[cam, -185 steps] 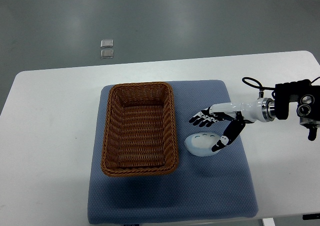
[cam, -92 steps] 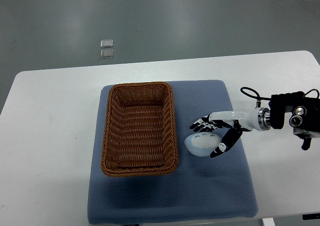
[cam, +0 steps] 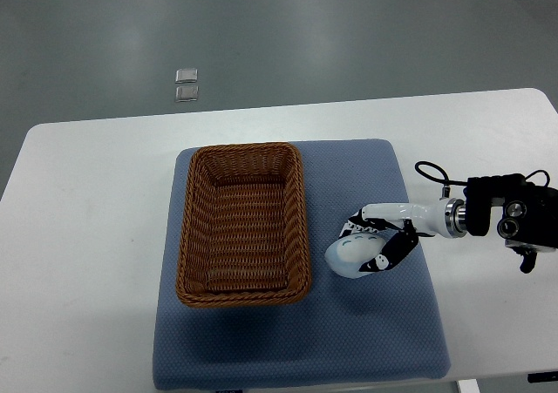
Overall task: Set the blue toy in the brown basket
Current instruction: 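Lift the grasped toy with the right hand off the mat, then carry the toy over the wicker basket and open the right hand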
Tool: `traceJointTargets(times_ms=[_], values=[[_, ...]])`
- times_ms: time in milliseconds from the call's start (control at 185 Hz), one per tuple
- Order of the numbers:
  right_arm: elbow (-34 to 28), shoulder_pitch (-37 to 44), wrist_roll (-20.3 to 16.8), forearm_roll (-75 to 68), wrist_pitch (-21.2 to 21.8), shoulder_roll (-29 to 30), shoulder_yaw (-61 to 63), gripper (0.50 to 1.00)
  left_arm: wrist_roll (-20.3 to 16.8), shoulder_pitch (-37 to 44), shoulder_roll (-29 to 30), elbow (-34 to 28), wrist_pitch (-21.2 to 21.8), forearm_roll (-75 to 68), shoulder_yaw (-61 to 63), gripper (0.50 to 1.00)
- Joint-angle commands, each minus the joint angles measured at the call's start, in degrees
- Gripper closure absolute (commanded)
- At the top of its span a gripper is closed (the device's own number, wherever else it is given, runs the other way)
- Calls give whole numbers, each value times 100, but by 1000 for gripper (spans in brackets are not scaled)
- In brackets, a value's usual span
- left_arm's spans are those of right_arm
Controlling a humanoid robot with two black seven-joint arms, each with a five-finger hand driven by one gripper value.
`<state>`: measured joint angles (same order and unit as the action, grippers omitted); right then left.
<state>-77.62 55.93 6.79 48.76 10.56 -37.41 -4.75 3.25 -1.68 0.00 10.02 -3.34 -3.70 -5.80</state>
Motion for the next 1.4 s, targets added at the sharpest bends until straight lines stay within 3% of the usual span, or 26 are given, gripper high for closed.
traceJointTargets(times_ms=[0,292,498,671,1087,1396], values=[[1,40,6,37,-46,-64,18,1000,0,1,0,0,0,0,0,500],[-87,1138,-3,-41,165,-574,80,1000,0,-8,0,9,-9,0,0,500],[-122,1992,6,-332,306,-425,62,1000,0,-8,0,53,-9,0,0,500],[45,2290,6,-683,236,261,-34,1000,0,-8,0,44,-9,0,0,500],[1732,1843,15,-683,-213,2766,-351,1000,0,-8,0,61,-9,0,0,500],[2084,1218,15,-604,-397,3223,-342,1000,0,1,0,35,-9,0,0,500]])
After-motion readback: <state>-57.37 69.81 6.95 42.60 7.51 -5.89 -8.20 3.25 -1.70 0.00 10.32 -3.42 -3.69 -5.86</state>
